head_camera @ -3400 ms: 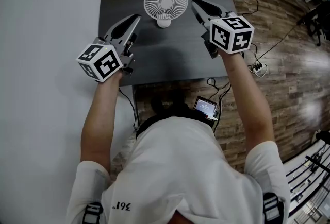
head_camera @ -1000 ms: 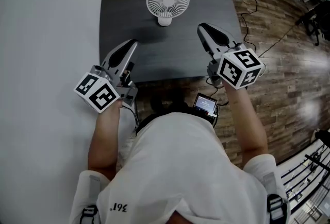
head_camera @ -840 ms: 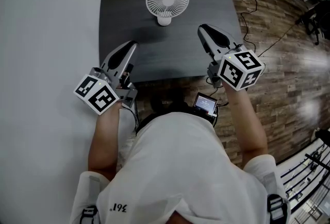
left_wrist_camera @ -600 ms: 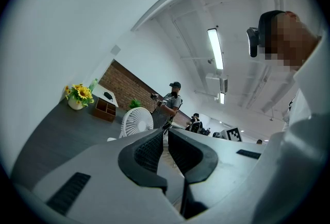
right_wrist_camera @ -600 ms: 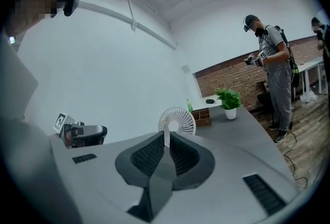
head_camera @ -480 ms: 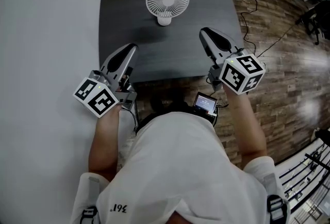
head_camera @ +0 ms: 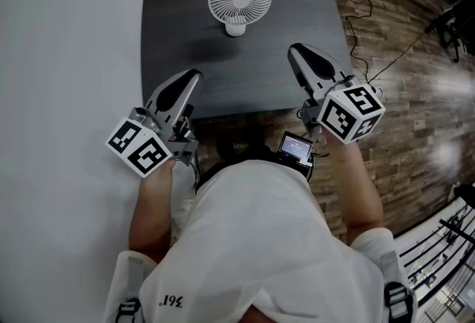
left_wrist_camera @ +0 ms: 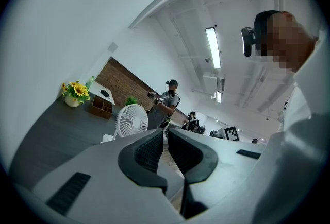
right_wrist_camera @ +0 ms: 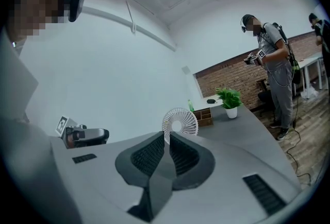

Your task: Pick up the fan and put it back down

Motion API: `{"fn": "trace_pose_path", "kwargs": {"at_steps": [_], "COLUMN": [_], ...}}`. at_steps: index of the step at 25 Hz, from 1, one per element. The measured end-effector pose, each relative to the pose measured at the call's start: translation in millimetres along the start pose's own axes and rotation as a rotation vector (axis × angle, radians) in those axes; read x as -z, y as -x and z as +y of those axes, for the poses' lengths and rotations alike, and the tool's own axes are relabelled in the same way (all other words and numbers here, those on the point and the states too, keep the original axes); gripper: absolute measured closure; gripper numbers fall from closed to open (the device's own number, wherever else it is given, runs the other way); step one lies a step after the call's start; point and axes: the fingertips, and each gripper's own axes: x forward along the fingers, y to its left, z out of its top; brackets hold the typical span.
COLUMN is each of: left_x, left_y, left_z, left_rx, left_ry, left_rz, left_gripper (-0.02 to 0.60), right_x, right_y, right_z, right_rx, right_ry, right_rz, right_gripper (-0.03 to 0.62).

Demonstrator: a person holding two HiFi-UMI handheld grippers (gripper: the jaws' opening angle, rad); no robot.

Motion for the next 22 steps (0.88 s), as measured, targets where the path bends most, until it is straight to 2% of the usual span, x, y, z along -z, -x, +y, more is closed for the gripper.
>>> {"fn": "trace_pose_path", "kwargs": {"at_steps": [16,22], "left_x": [7,16], "left_y": [11,15], "left_z": [-7,-26], "left_rx": [0.004,0.006], "left_ry": [0.008,0.011], "left_rz": [0.008,0.014], "left_gripper": [0.538,0.538], "right_x": [17,19], "right_y": [23,46], "right_z": [-4,1], "right_rx": [0.035,0.033], "right_ry": [-0.032,-0.032], "right_rz": [0.007,0.002], "right_gripper": [0.552,0.553]}}
